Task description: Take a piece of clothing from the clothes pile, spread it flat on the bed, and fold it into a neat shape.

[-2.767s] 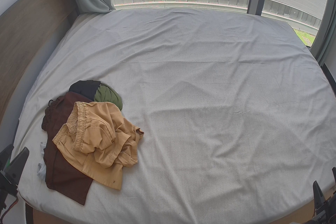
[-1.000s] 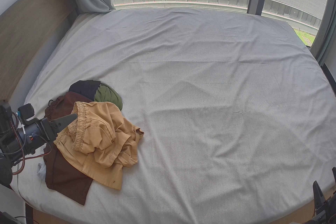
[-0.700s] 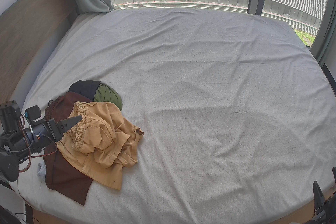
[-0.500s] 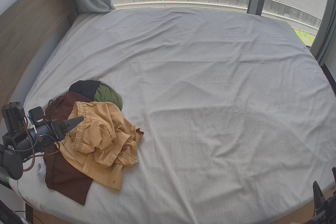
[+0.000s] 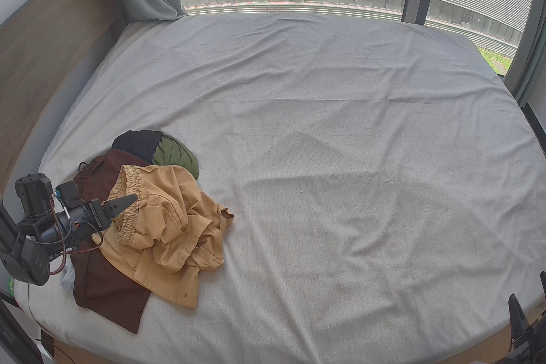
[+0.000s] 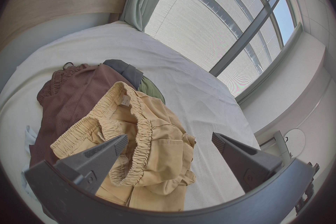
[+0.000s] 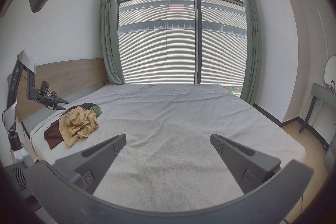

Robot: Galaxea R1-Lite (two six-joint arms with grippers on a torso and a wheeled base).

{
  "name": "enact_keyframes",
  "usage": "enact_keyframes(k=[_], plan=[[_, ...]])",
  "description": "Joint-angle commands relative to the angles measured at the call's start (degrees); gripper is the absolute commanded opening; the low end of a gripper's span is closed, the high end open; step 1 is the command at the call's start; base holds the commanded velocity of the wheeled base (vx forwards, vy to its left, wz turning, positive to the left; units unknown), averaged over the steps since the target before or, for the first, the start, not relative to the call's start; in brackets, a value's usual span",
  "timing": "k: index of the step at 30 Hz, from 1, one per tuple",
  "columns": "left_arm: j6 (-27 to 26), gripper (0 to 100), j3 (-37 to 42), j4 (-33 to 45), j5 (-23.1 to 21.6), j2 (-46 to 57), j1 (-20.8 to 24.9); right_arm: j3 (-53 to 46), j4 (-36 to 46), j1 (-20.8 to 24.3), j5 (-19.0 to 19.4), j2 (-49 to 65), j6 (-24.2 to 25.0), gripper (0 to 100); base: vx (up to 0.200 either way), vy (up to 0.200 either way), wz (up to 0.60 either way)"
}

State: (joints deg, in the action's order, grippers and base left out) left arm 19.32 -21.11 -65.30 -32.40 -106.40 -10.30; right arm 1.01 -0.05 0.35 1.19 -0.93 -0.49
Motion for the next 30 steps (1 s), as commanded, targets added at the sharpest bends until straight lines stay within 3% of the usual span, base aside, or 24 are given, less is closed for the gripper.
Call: enact_keyframes(k=[1,30], plan=[[0.2,100,-1.2,0.0,-0.4,-2.7,0.2,-1.0,0.0,0.0,0.0,0.9,0.0,100,0.000,0.000,0.00],[1.1,100,-7.5,-2.0,-0.6,-11.2,4.5,-1.0,0.0,0.1,0.0,0.9,0.0,100,0.000,0.000,0.00]])
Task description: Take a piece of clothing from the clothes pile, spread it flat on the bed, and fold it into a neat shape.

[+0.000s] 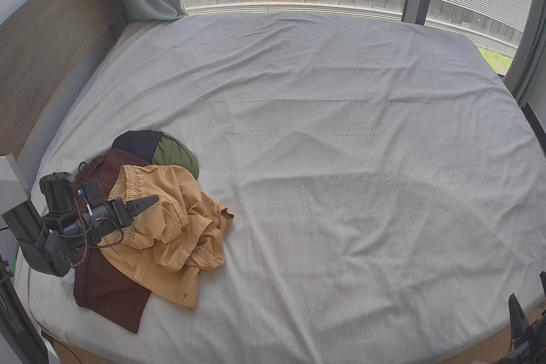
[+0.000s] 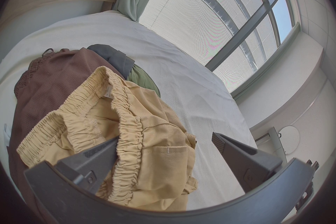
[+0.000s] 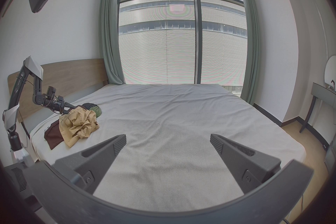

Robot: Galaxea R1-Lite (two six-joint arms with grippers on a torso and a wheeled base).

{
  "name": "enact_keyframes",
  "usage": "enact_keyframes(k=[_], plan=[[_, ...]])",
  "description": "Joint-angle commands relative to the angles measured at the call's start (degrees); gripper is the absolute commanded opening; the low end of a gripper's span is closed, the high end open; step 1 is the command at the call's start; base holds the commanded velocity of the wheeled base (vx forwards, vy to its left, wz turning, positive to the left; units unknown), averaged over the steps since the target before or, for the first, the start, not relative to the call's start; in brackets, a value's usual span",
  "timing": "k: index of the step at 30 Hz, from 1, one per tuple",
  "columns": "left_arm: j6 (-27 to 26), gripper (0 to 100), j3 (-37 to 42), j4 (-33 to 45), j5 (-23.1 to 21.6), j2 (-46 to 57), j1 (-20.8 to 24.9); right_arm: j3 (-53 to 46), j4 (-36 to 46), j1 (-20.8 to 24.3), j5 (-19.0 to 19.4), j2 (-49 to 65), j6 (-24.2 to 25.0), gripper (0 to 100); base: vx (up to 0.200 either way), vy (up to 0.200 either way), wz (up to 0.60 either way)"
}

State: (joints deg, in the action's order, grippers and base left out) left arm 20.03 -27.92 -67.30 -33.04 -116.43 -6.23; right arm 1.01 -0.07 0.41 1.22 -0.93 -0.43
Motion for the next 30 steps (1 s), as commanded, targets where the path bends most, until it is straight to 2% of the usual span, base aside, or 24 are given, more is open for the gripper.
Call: enact_keyframes(k=[1,12,13,23,27,30], plan=[[0.6,100,-0.9,-0.1,0.0,-1.3,0.6,-1.0,0.0,0.0,0.0,0.9,0.0,100,0.000,0.000,0.00],[2.6,100,-1.5,-2.5,0.1,-3.0,1.5,-1.0,0.0,0.0,0.0,0.9,0.0,100,0.000,0.000,0.00],[2.6,0,-1.6,-2.6,0.1,-3.1,1.4,-1.0,0.0,0.0,0.0,0.9,0.0,100,0.000,0.000,0.00],[3.5,0,-1.4,-2.7,-0.8,-3.2,1.1,-1.0,0.0,0.0,0.0,0.9,0.0,100,0.000,0.000,0.00],[6.3,0,0.1,-3.9,-2.2,0.5,1.0,-1.0,0.0,0.0,0.0,0.9,0.0,100,0.000,0.000,0.00],[6.3,0,1.0,-4.1,-2.2,2.2,1.0,-1.0,0.0,0.0,0.0,0.9,0.0,100,0.000,0.000,0.00]])
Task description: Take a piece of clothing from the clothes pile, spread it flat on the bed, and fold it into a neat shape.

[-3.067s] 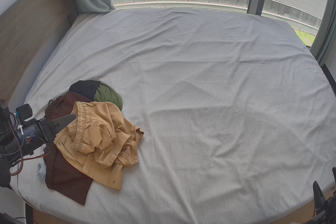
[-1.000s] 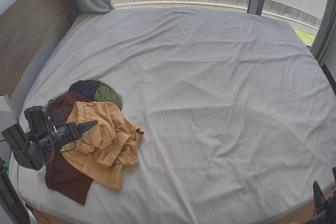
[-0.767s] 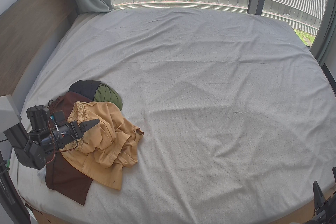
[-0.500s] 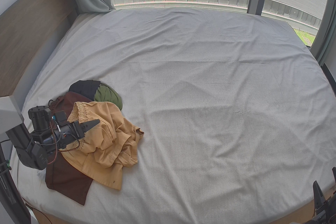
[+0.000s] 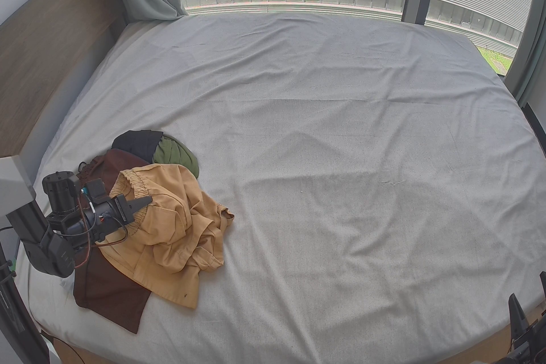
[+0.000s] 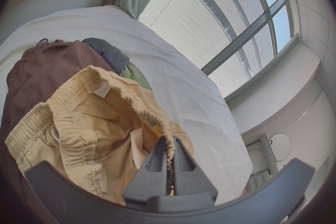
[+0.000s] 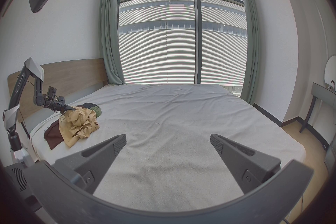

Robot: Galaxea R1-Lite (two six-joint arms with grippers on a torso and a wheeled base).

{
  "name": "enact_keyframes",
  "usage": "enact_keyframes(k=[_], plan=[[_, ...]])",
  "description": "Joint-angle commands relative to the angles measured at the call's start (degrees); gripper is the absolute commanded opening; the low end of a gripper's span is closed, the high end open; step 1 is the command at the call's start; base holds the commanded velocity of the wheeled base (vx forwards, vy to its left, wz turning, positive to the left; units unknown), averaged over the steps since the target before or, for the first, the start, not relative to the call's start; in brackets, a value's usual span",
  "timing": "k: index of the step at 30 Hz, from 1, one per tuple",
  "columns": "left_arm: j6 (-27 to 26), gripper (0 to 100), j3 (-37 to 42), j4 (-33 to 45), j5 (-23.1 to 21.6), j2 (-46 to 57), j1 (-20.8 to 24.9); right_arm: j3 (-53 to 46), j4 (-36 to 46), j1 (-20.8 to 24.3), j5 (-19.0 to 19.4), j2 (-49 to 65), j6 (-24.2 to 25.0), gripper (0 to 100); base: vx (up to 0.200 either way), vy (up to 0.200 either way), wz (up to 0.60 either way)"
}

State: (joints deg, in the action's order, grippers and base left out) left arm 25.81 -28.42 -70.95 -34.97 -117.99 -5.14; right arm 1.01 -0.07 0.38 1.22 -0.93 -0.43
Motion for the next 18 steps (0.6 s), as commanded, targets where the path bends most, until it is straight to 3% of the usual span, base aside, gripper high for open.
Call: enact_keyframes(k=[1,18], plan=[[0.6,0,1.5,-0.4,-0.3,3.7,-0.1,-1.0,0.0,0.1,0.0,0.9,0.0,100,0.000,0.000,0.00],[0.5,0,9.6,-1.7,-3.6,15.3,0.3,-1.0,0.0,0.0,0.0,0.9,0.0,100,0.000,0.000,0.00]])
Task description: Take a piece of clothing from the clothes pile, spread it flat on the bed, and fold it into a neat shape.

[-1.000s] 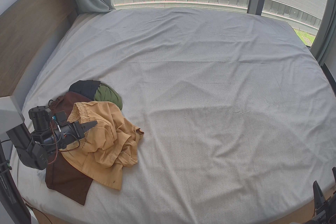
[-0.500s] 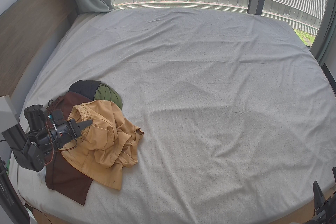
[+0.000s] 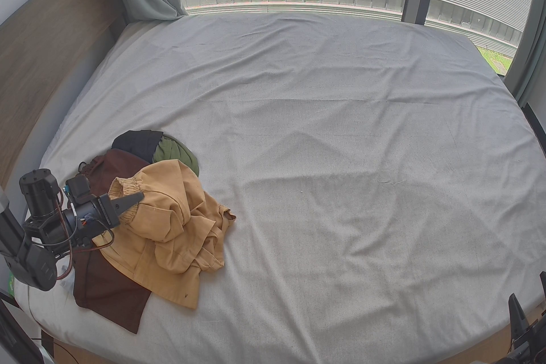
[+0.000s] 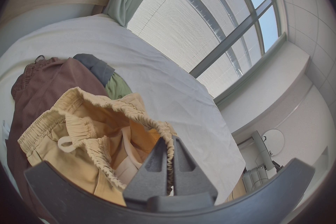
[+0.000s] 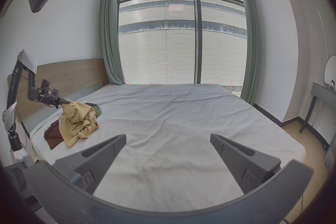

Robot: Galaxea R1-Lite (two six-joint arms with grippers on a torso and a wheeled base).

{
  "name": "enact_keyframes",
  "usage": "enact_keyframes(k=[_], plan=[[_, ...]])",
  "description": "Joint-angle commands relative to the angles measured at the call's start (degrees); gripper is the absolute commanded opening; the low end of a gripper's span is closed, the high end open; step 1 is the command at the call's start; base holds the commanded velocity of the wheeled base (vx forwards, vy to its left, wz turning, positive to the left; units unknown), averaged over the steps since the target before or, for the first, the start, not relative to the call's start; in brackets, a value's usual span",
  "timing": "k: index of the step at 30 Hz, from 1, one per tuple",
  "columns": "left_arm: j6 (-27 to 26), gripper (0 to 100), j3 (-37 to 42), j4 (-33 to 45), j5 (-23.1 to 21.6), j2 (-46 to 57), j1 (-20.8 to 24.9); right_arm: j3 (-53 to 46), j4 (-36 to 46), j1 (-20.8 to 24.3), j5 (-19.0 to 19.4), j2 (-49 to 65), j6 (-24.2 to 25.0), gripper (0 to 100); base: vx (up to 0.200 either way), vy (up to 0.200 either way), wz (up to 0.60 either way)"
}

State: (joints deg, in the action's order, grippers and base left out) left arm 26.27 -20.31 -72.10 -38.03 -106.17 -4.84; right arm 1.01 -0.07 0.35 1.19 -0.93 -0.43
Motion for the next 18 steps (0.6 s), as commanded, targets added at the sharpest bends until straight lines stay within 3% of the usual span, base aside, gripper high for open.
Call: enact_keyframes(k=[1,18], plan=[[0.0,0,1.6,-0.7,-0.7,3.6,0.0,-1.0,0.0,0.0,0.0,0.9,0.0,100,0.000,0.000,0.00],[0.4,0,4.7,-2.6,-2.1,10.0,1.2,-1.0,0.0,0.0,0.0,0.9,0.0,100,0.000,0.000,0.00]])
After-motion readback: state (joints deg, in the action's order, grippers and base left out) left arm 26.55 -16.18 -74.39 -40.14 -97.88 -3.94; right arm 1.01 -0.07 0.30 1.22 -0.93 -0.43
